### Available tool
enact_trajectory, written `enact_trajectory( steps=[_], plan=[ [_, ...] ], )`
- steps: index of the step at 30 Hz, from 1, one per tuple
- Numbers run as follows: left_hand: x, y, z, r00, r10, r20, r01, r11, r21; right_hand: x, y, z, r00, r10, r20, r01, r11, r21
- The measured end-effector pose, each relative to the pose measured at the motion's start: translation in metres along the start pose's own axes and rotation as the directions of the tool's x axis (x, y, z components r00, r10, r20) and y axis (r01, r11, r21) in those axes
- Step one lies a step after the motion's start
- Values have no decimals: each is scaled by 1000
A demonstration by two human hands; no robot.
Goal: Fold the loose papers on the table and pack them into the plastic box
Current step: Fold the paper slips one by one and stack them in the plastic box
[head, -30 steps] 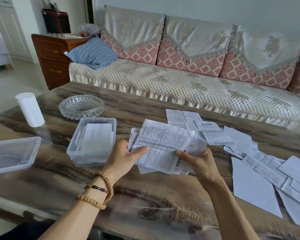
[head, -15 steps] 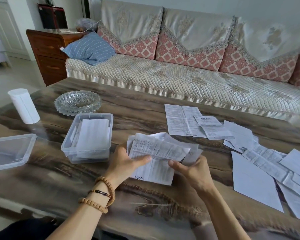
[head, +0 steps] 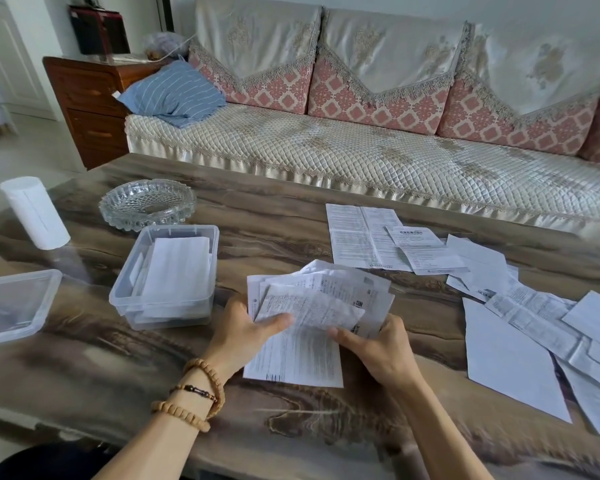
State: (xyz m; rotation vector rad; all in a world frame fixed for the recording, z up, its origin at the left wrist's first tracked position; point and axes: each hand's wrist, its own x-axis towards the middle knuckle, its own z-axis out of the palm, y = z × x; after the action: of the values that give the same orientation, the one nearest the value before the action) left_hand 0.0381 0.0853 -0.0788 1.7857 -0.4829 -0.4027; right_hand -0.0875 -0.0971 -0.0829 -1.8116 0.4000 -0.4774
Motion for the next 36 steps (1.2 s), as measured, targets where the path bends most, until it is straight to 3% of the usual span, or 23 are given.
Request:
enact_trajectory(
  steps=[4,7,11,14,15,18,23,27,31,33,36],
  plan=[
    [1,4,1,999,-38,-31,39,999,25,1,-3,2,997,60,-47,-60,998,1],
    [-4,12,5,995,-51,-89,49,998,-24,-1,-12,1,985,157,-66,-142,970,196],
    [-22,18,13,960,-228,-162,182,948,-260,-11,-24,1,928,366,76,-360,818,449],
    [-35,21,22,899,-366,-243,193,826,-530,-35,-33,13,893,394,219,-436,634,639],
    [-38,20,26,877,-414,-243,188,762,-620,-45,-35,20,902,361,238,-422,617,665],
    [-54,25,42,855,-490,-169,218,635,-741,-68,-40,44,932,315,179,-357,715,601],
    [-86,27,42,894,-448,-29,291,628,-722,-68,-47,37,863,496,-94,-374,753,542],
    [-88,18,9,922,-367,123,350,652,-673,-75,-50,22,906,405,-122,-350,880,322],
    [-82,18,-28,861,-267,432,473,732,-490,-75,-45,12,929,360,-83,-352,931,100],
    [-80,17,-27,876,-236,420,396,849,-350,-76,-43,14,938,343,-54,-341,939,46],
    [-82,12,-4,958,-197,208,230,962,-148,-77,-43,24,940,339,-40,-331,932,146]
  ],
)
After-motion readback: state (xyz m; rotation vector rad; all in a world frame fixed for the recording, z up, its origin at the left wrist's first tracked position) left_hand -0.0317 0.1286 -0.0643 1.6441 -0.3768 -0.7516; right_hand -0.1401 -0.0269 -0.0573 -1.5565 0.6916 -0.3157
